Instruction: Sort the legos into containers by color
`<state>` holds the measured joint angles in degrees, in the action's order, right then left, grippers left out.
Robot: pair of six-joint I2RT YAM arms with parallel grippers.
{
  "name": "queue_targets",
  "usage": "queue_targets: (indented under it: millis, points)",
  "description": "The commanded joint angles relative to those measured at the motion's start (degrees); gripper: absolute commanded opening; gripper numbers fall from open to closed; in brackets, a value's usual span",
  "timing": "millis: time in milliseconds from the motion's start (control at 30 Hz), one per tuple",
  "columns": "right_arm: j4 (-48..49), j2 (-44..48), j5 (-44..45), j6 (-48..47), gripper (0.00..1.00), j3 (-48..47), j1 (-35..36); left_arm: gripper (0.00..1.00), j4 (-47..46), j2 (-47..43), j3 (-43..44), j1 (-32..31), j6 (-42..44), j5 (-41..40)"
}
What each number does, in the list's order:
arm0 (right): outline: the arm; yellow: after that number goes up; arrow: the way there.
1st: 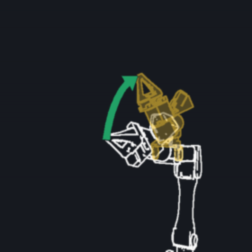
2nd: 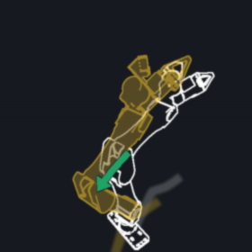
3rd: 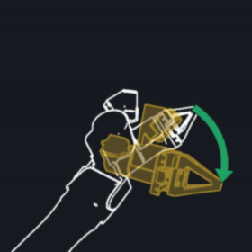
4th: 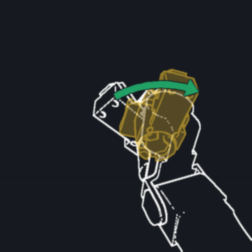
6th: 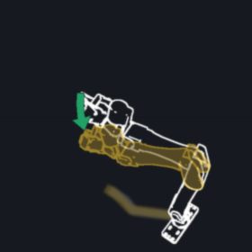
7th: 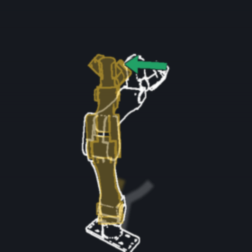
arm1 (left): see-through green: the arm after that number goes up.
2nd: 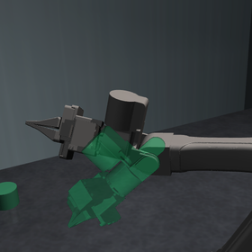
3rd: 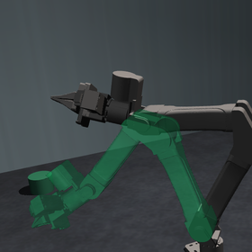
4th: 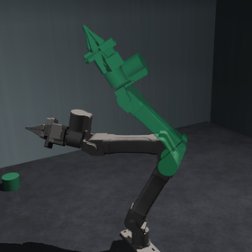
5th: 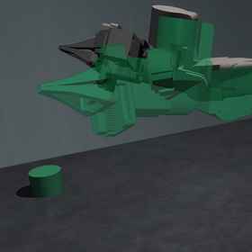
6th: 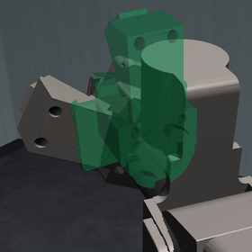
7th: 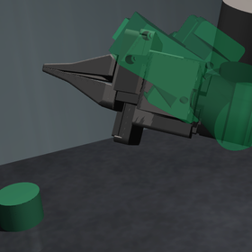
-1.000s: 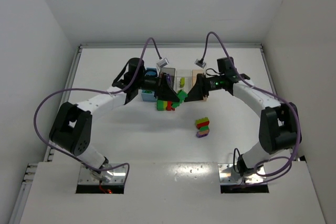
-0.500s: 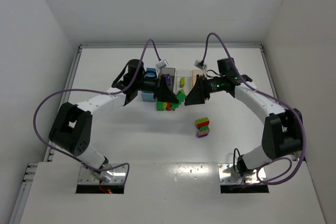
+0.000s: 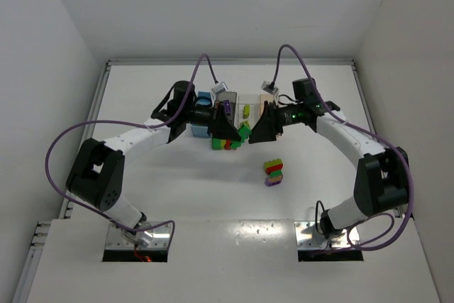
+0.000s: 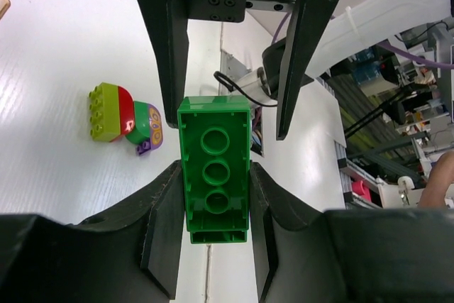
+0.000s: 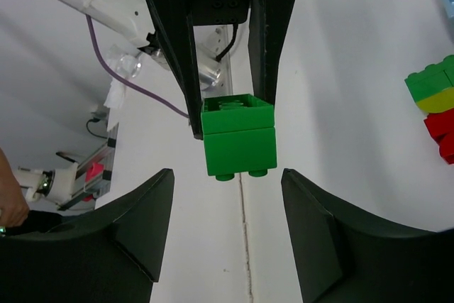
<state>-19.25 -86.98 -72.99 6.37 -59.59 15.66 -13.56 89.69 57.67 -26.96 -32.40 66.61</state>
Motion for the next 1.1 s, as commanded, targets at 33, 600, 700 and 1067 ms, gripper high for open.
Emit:
queue_targets:
  millis: [33,600,700,1067]
  points:
    - [3.34,0.06,-0.57,-0.22,0.65,-1.05,0.69,0.14,-0.76,-0.31,0.6,-1.25,1.72,0.8]
    - [5.62,0.06,-0.04,0.84,0.1,0.53,1.21,0.36,0.91,-0.31,1.13,-2.39,2.87,0.19]
    - [6.23,0.58,-0.74,0.84,0.06,1.05,1.21,0.53,1.52,-0.31,1.13,-2.39,2.87,-1.21]
    - [5.01,2.25,-1.89,-0.39,0.04,2.29,1.21,0.62,4.51,-0.31,2.98,-2.39,4.72,-1.31]
